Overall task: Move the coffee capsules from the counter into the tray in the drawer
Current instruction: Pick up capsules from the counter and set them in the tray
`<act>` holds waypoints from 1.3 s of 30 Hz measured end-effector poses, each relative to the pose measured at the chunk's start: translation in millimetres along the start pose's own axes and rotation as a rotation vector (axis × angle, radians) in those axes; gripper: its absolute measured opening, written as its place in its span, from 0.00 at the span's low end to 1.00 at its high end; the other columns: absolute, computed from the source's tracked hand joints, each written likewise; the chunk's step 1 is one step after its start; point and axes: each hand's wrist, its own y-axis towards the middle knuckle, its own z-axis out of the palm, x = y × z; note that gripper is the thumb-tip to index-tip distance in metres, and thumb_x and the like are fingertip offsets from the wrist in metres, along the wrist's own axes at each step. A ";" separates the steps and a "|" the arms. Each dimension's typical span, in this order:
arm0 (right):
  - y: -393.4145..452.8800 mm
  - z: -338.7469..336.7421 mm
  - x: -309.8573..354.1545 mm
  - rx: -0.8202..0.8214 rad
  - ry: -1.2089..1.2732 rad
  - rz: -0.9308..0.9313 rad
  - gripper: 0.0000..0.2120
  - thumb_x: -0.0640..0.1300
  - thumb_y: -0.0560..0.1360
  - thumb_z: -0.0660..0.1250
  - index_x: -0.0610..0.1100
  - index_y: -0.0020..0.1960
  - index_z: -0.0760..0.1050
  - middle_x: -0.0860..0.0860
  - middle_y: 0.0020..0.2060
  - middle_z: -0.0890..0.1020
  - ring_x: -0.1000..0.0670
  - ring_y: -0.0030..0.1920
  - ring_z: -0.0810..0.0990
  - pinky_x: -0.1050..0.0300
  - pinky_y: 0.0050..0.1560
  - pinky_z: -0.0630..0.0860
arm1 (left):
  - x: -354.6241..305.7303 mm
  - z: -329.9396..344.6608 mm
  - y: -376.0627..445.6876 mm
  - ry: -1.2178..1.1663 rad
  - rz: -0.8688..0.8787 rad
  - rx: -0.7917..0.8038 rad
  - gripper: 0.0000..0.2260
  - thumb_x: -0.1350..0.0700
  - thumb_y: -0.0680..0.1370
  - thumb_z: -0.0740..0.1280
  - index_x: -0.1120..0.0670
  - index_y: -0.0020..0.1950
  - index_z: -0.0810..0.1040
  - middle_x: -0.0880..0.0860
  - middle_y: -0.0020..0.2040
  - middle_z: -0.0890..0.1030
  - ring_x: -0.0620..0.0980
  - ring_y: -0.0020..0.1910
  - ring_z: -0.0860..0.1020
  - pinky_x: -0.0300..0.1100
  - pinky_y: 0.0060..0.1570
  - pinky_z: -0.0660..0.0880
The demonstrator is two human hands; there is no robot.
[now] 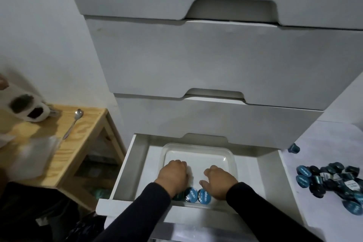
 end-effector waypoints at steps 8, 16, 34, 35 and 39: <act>-25.0 -2.4 19.6 -0.412 -0.049 -0.007 0.20 0.50 0.79 0.50 0.39 0.65 0.65 0.44 0.63 0.71 0.47 0.63 0.69 0.57 0.62 0.66 | -17.0 8.4 -25.5 0.030 -0.076 -0.381 0.21 0.57 0.80 0.55 0.62 0.72 0.58 0.59 0.71 0.65 0.56 0.71 0.62 0.45 0.72 0.57; -66.1 -1.1 12.5 -0.669 0.043 -0.021 0.23 0.54 0.79 0.50 0.44 0.70 0.61 0.48 0.68 0.67 0.51 0.68 0.65 0.60 0.68 0.62 | -50.4 9.0 -56.6 -0.097 -0.028 -0.538 0.25 0.51 0.82 0.51 0.59 0.75 0.47 0.57 0.77 0.53 0.54 0.76 0.50 0.45 0.76 0.47; -179.9 -40.7 -216.8 -0.791 -0.002 0.155 0.17 0.52 0.73 0.57 0.41 0.52 0.76 0.46 0.46 0.79 0.47 0.47 0.80 0.59 0.45 0.77 | -305.3 23.7 -24.3 -0.129 0.299 -0.751 0.23 0.51 0.62 0.78 0.59 0.53 0.79 0.54 0.46 0.83 0.50 0.46 0.82 0.39 0.44 0.80; -185.0 -41.9 -234.7 -0.780 0.002 0.170 0.17 0.51 0.74 0.58 0.41 0.56 0.74 0.46 0.50 0.78 0.46 0.52 0.78 0.57 0.49 0.76 | -321.7 29.0 -19.7 -0.152 0.321 -0.742 0.22 0.51 0.63 0.77 0.59 0.53 0.79 0.54 0.45 0.83 0.50 0.45 0.82 0.38 0.42 0.80; -196.2 -35.5 -295.8 -0.743 0.005 0.203 0.21 0.49 0.76 0.59 0.41 0.66 0.67 0.45 0.62 0.73 0.46 0.63 0.71 0.55 0.60 0.70 | -371.9 52.1 -5.6 -0.227 0.314 -0.666 0.21 0.54 0.64 0.77 0.58 0.54 0.78 0.54 0.43 0.82 0.50 0.43 0.81 0.37 0.38 0.78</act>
